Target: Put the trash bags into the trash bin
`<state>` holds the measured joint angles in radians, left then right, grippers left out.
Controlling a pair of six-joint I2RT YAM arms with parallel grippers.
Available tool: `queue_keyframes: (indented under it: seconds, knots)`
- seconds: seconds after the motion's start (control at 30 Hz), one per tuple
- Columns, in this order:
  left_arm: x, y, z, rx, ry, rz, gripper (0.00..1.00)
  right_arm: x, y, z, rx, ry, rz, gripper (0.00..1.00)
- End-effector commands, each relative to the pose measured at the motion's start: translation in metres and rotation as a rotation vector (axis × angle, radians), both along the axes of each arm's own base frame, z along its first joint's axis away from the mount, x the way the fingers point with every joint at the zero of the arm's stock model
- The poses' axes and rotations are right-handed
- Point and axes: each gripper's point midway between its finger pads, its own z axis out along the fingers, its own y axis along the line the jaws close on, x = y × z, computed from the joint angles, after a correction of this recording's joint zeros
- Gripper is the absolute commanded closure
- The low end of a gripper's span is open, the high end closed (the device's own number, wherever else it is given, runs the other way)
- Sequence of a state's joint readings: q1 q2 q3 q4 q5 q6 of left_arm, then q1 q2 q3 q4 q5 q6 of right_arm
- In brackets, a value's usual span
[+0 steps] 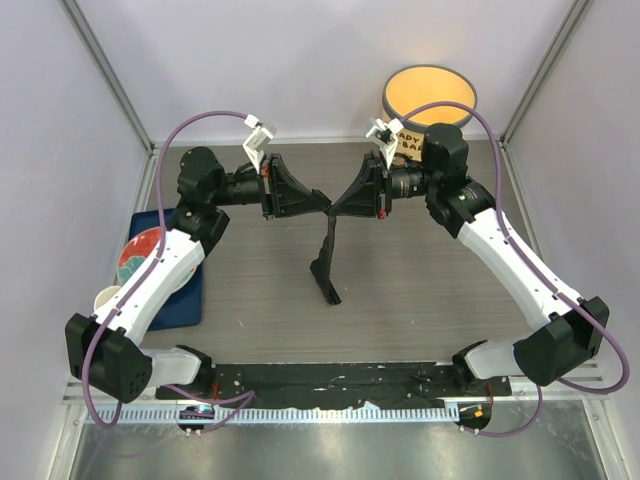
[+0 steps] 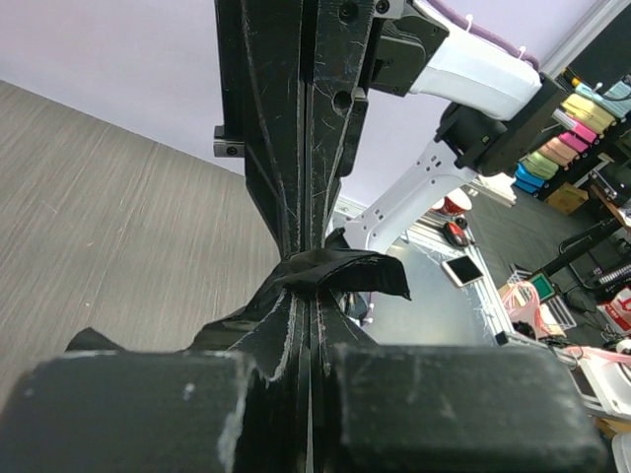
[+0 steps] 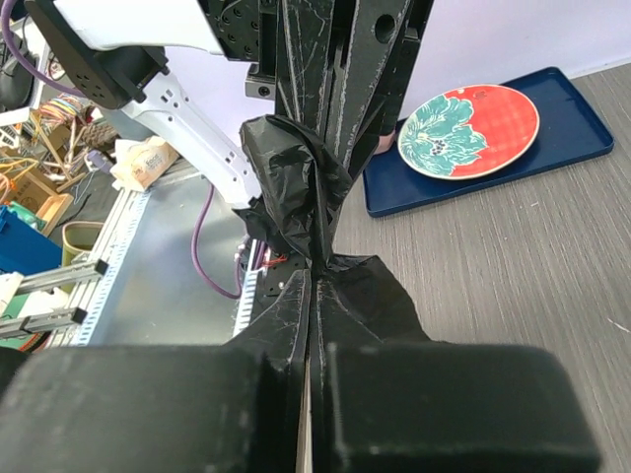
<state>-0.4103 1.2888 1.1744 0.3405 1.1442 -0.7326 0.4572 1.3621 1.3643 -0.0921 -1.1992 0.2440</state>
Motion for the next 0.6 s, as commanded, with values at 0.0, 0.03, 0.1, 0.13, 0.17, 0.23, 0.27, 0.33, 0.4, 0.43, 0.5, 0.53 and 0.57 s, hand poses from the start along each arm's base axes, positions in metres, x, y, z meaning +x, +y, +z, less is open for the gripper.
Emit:
queue_keyframes:
  seconds: [0.0, 0.03, 0.1, 0.13, 0.17, 0.23, 0.27, 0.33, 0.4, 0.43, 0.5, 0.53, 0.57]
  knots:
    - [-0.004, 0.002, 0.018, -0.02, -0.047, 0.002, 1.0, -0.005, 0.0, 0.021, 0.033, -0.071, 0.016, 0.99]
    - [-0.005, 0.001, 0.016, -0.016, -0.044, 0.0, 1.0, -0.005, 0.0, 0.021, 0.033, -0.07, 0.017, 0.99]
    - [-0.004, 0.003, 0.016, -0.01, -0.05, 0.006, 1.0, -0.007, 0.0, 0.022, 0.034, -0.069, 0.022, 0.99]
    - [-0.003, 0.003, 0.012, 0.0, -0.037, 0.01, 1.0, -0.007, -0.001, 0.022, 0.033, -0.064, 0.017, 0.99]
    - [-0.004, 0.004, 0.012, 0.003, -0.047, 0.01, 1.0, -0.006, -0.002, 0.022, 0.032, -0.053, 0.011, 0.99]
    - [-0.001, 0.008, 0.009, 0.011, -0.042, 0.018, 1.0, -0.006, -0.004, 0.02, 0.027, -0.026, 0.009, 0.99]
    - [0.0, 0.01, 0.006, 0.019, -0.043, 0.023, 1.0, -0.005, -0.007, 0.02, 0.027, -0.02, 0.006, 0.99]
    - [0.003, 0.015, 0.005, 0.028, -0.05, 0.037, 1.0, -0.006, -0.009, 0.02, 0.026, -0.009, 0.007, 0.99]
    - [0.005, 0.018, 0.002, 0.041, -0.063, 0.044, 1.0, -0.006, -0.011, 0.02, 0.026, -0.003, 0.005, 0.99]
    - [0.004, 0.018, 0.003, 0.04, -0.071, 0.043, 1.0, -0.006, -0.011, 0.019, 0.025, 0.0, 0.005, 0.99]
    - [0.004, 0.018, 0.002, 0.04, -0.068, 0.039, 1.0, -0.006, -0.011, 0.017, 0.023, 0.003, 0.004, 0.99]
    - [0.003, 0.018, 0.002, 0.038, -0.069, 0.038, 1.0, -0.006, -0.012, 0.017, 0.023, 0.001, 0.001, 0.99]
    - [0.002, 0.018, 0.003, 0.037, -0.069, 0.035, 1.0, -0.007, -0.012, 0.017, 0.023, 0.001, 0.001, 0.99]
